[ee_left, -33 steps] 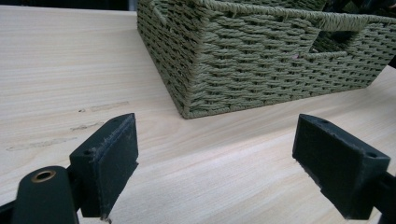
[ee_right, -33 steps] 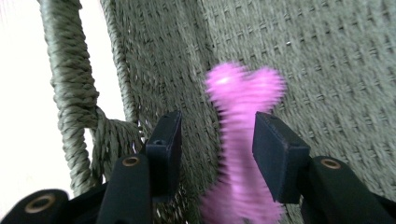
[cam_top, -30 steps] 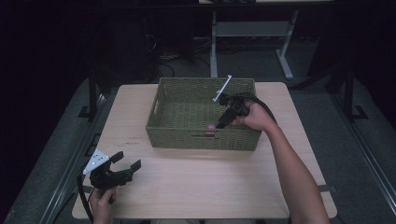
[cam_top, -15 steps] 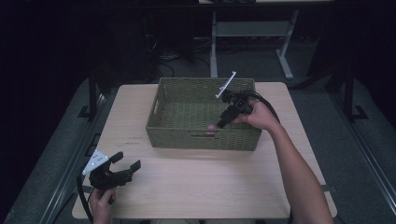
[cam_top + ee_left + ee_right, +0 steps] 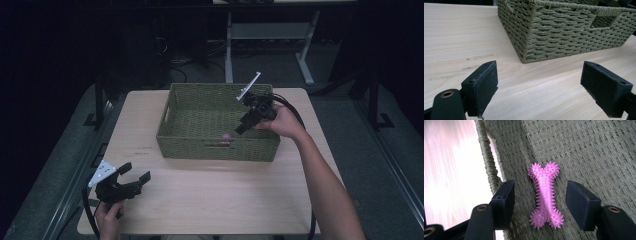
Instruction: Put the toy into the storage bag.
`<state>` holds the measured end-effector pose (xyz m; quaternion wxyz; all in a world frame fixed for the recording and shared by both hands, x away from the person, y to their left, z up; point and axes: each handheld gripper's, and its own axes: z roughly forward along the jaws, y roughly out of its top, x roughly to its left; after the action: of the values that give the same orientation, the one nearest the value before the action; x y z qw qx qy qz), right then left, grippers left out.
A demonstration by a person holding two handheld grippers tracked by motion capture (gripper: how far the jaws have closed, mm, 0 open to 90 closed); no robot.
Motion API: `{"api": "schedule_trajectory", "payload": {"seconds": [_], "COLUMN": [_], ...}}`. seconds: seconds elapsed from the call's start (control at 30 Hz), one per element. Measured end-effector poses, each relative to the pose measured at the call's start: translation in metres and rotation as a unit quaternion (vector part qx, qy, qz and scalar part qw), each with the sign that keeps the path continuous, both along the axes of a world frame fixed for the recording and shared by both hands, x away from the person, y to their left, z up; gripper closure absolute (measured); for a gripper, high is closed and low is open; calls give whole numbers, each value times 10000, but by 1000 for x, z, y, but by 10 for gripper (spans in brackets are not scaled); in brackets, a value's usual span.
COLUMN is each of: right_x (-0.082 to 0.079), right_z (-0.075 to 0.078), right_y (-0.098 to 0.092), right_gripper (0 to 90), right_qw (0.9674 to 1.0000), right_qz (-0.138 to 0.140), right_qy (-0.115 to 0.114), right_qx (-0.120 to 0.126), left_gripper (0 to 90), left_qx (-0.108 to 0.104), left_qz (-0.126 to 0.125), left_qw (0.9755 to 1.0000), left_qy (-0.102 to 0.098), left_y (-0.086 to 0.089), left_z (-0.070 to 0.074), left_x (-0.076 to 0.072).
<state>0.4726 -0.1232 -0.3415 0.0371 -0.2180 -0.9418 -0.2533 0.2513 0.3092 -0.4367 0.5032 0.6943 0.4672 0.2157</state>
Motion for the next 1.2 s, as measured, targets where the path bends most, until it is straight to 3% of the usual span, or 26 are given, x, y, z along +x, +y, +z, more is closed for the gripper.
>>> {"api": "schedule_trajectory", "payload": {"seconds": [0.57, 1.2], "right_x": [-10, -35], "right_z": [16, 36], "right_y": [-14, -28], "right_gripper": [395, 371], "right_qw": [9999, 9994], "right_qz": [-88, -7], "right_qy": [-91, -315], "right_qx": [79, 142], "left_gripper": [138, 138], "left_qx": [15, 41], "left_qz": [0, -10], "left_qw": [10000, 10000], "left_qy": [-5, -1], "left_y": [-1, -1], "left_z": [0, 0], "left_x": [0, 0]}}
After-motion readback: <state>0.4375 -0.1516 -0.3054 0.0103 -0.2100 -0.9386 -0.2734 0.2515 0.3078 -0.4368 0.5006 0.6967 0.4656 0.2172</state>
